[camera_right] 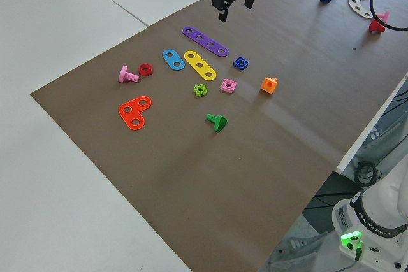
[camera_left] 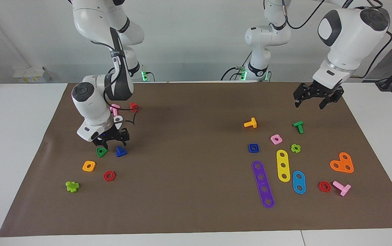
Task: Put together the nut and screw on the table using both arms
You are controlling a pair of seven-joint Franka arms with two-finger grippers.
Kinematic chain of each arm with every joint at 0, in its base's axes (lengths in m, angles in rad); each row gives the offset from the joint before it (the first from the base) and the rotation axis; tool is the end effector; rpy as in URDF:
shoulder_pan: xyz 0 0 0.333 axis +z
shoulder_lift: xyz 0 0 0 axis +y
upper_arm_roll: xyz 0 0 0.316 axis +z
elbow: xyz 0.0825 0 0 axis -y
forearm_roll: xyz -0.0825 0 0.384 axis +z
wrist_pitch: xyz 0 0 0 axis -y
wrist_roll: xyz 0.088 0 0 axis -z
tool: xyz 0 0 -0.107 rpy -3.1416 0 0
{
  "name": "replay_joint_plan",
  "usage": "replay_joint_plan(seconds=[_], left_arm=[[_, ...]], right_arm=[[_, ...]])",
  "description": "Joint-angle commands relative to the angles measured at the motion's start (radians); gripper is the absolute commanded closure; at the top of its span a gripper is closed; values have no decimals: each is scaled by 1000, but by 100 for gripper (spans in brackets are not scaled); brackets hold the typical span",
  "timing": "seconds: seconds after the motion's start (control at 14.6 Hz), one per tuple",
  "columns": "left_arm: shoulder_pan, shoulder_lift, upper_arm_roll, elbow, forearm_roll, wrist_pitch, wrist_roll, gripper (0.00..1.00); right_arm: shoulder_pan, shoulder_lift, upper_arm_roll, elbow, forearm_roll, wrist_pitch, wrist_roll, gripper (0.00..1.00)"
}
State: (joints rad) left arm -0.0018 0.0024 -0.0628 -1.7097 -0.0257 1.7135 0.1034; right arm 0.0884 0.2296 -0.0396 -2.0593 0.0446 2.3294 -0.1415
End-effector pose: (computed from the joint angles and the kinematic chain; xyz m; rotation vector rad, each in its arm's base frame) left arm 0.5619 -0.0387 0.5696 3.1055 -0.2558 0.0030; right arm 0.5872 0.0300 0.3282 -3.1087 -0.2516 -0.0653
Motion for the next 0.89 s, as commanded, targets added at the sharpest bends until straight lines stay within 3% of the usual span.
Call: replay_joint_plan(seconds=[0.0,0.41,0.68,0.82], left_arm=[[-7,-32,12,-33,0,-2,6,0],[-6,-45,12,-65,0,8,12,0],[-6,-45,12,-67,-2,9,10,0],[-7,-45,12,-67,0,8,7,1]], right_arm=[[-1,17,3,-5,37,53,-27,24],[1,47,1,-7,38,68,-46,48],[-4,47,1,-7,38,53,-73,50],[-3,47,1,-7,38,53,-72,59]])
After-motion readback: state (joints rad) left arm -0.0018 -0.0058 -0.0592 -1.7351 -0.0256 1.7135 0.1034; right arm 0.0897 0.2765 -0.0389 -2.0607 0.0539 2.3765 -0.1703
